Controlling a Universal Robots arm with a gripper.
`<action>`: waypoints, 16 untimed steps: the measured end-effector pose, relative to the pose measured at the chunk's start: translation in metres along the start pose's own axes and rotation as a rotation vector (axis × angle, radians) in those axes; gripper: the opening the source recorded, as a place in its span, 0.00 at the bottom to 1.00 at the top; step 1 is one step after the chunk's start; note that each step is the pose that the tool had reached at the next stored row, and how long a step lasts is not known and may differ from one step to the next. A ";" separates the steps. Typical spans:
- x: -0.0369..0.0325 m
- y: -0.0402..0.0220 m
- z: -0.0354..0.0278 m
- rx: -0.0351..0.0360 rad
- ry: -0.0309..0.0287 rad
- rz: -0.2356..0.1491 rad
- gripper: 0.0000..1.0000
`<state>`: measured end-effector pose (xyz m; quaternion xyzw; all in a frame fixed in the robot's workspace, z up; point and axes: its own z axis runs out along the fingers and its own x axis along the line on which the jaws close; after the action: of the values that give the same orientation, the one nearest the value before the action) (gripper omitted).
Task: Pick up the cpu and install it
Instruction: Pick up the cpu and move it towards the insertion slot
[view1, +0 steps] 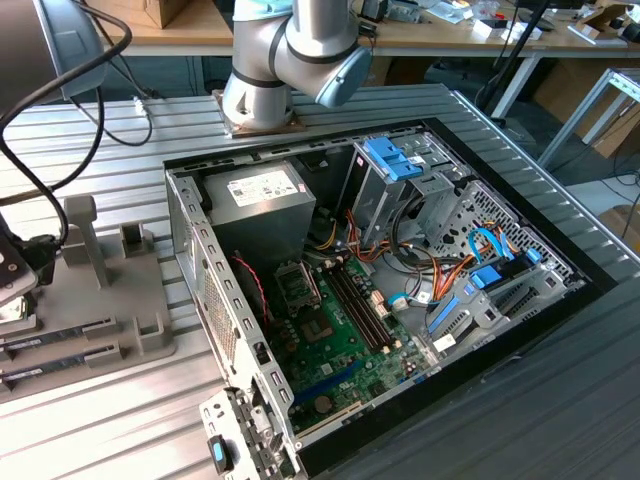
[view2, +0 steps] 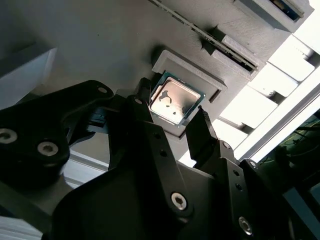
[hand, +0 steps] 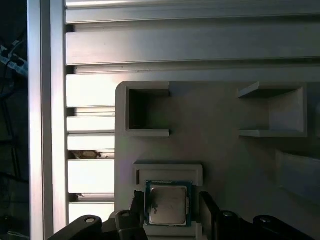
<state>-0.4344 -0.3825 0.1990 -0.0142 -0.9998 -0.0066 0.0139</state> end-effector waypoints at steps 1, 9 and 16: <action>0.0002 0.0000 0.0008 0.0001 -0.0001 0.000 0.56; 0.0008 -0.0001 0.0076 0.0027 -0.0001 0.000 0.56; 0.0008 -0.0002 0.0133 0.0044 -0.0002 0.000 0.56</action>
<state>-0.4355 -0.3825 0.1857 -0.0142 -0.9998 -0.0043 0.0139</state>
